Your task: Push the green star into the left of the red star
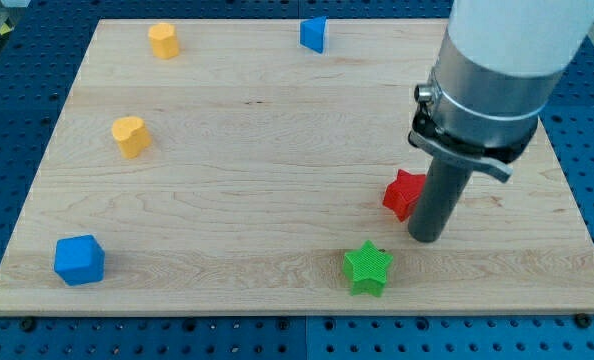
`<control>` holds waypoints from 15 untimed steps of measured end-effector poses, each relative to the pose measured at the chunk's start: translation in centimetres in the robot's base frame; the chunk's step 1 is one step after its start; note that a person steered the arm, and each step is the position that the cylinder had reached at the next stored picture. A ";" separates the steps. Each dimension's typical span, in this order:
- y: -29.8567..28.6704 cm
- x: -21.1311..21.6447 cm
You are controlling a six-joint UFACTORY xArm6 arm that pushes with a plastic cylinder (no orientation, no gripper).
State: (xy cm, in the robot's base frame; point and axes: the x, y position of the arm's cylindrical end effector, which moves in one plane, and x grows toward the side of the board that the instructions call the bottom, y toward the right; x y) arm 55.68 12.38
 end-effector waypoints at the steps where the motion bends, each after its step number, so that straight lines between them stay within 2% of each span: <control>1: -0.5 3.9; 2: -2.4 5.8; 5: -10.6 6.2; 7: -11.8 5.8; 9: -6.3 5.3; 10: -7.5 4.1; 12: -13.9 4.1; 13: -16.6 2.8; 15: -16.8 -2.2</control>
State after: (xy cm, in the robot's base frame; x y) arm 53.48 -4.37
